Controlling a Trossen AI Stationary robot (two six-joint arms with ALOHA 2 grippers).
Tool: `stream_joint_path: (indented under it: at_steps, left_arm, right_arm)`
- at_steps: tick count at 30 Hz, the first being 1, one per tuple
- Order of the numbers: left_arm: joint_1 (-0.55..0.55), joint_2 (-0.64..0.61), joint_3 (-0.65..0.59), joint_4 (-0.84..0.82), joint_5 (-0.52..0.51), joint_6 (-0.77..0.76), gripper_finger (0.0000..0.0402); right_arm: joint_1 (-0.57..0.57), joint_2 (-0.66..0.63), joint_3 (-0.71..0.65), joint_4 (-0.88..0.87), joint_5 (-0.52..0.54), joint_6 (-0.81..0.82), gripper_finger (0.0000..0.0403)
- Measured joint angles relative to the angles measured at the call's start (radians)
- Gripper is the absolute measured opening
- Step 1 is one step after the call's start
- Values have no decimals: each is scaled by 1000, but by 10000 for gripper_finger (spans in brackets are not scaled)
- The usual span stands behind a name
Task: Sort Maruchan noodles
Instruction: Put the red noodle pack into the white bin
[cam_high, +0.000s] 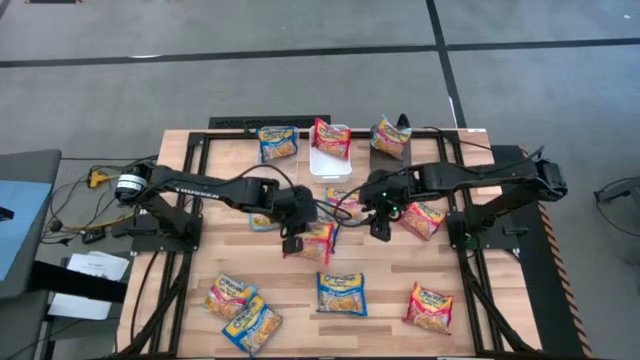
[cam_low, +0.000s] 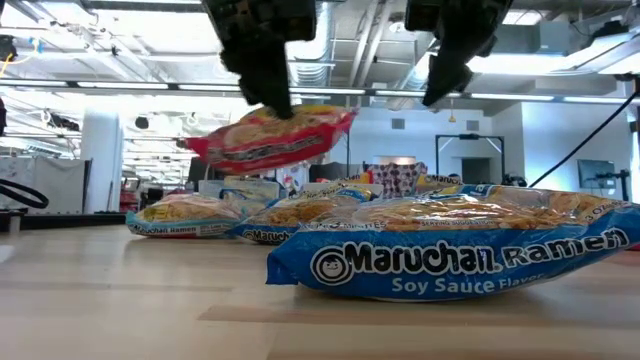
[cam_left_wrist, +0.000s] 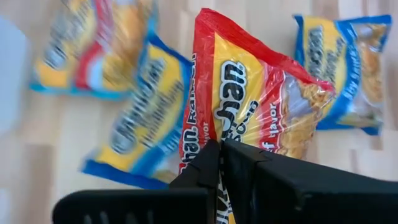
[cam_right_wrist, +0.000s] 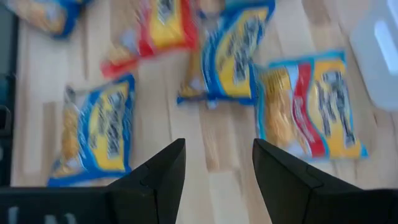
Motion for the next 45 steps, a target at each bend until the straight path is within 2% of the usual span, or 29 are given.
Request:
stream_joint_path:
  at_steps: [10, 26, 35, 45]
  left_arm:
    - [4, 0, 66, -9, -135, 165, 0]
    - [4, 0, 66, 0, -194, 266, 0]
    - [4, 0, 67, 7, -254, 280, 0]
    - [4, 0, 67, 33, -296, 315, 0]
  right_arm:
    - [-18, 27, 0, 177, 1, 48, 211]
    - [-92, 41, 0, 330, -3, 43, 211]
    - [-121, 41, 0, 386, -1, -62, 212]
    - [-146, 43, 0, 392, -31, -17, 245]
